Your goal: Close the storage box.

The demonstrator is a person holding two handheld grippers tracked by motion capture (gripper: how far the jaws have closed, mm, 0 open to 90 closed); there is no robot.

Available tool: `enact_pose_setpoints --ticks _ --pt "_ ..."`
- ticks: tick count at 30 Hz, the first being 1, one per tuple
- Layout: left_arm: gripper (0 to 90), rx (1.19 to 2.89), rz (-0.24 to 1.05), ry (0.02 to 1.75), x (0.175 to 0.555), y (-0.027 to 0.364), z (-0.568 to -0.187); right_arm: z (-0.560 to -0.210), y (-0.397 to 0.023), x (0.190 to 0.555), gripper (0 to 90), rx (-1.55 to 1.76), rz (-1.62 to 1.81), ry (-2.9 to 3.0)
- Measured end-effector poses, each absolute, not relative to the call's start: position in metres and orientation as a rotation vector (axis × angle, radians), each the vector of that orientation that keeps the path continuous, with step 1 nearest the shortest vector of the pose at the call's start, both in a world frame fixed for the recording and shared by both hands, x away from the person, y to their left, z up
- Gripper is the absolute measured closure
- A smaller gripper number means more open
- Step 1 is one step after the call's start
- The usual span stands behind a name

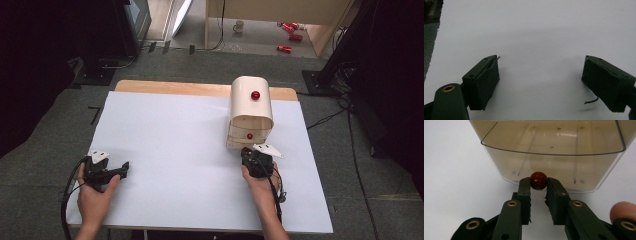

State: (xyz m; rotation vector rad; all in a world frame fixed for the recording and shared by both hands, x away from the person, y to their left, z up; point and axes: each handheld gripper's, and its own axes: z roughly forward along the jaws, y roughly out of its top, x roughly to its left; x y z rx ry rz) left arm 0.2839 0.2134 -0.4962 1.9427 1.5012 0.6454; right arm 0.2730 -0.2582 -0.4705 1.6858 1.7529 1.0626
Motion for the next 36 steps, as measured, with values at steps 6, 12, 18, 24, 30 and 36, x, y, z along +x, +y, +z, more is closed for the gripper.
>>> enact_pose_setpoints --ticks 6,12,18,24,30,36 --pt "14.4 1.943 0.646 1.501 0.284 0.213 -0.496 -0.471 -0.259 0.274 74.9 1.684 1.068 1.756" --pt "14.4 1.943 0.646 1.501 0.284 0.213 -0.496 -0.472 -0.261 0.273 63.4 1.685 1.102 1.776" --pt "14.4 1.943 0.646 1.501 0.284 0.213 -0.496 -0.475 -0.264 0.265 36.6 1.655 1.128 1.851" --pt "14.4 1.942 0.646 1.501 0.284 0.213 -0.496 -0.475 -0.272 0.253 15.4 1.637 1.142 1.839" --pt "14.4 1.94 0.647 1.502 0.284 0.213 -0.496 -0.476 -0.288 0.24 10.8 1.657 1.131 1.813" --pt "14.4 1.94 0.646 1.502 0.284 0.213 -0.496 -0.476 -0.308 0.227 6.2 1.651 1.115 1.794"
